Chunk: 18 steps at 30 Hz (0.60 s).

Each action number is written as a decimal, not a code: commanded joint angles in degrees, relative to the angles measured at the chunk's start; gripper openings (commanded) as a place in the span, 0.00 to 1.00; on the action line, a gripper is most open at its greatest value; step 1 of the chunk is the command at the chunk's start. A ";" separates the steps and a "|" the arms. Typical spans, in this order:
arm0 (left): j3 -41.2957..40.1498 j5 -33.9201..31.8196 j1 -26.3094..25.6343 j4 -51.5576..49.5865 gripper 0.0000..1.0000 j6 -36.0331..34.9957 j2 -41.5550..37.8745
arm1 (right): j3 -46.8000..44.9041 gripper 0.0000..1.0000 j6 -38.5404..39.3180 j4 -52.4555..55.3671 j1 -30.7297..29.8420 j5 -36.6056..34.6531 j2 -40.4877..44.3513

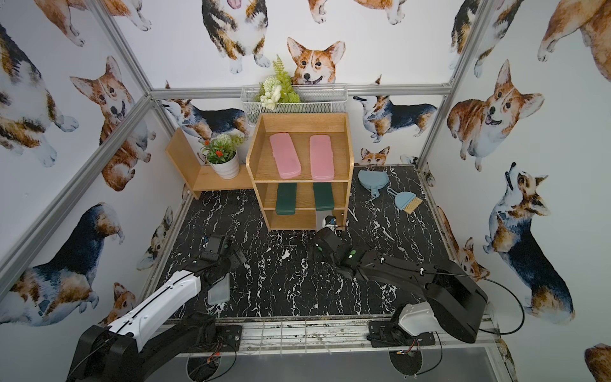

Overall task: Place the pencil cases on the shelf according to color
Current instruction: Place the pencil case on the shelf, then move the pencil case to the center of the board.

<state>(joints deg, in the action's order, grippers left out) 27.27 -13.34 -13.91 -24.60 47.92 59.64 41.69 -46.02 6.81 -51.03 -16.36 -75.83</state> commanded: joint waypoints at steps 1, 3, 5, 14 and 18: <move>0.48 2.21 0.11 0.37 1.00 -0.44 2.74 | -1.17 0.84 -4.27 0.34 -2.30 -0.16 1.98; 0.94 1.06 0.11 -1.13 0.99 -0.55 3.23 | -1.75 0.85 -4.87 2.09 -4.43 -1.14 3.39; 1.59 -0.57 0.12 -3.61 0.99 -0.49 1.90 | -3.04 0.87 -5.42 2.43 -5.82 -1.17 4.94; 1.86 -8.96 1.48 -9.20 0.99 2.59 -2.08 | -6.40 0.92 -7.34 3.82 -7.06 2.42 8.30; 0.45 -5.38 4.69 -4.70 0.99 0.14 2.14 | -5.18 0.95 -6.91 5.37 -7.95 3.59 8.68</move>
<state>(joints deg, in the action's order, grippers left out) 28.42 -19.59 -10.44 -31.42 49.36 59.88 35.75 -52.29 10.44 -58.54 -14.20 -67.48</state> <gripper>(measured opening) 0.994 0.945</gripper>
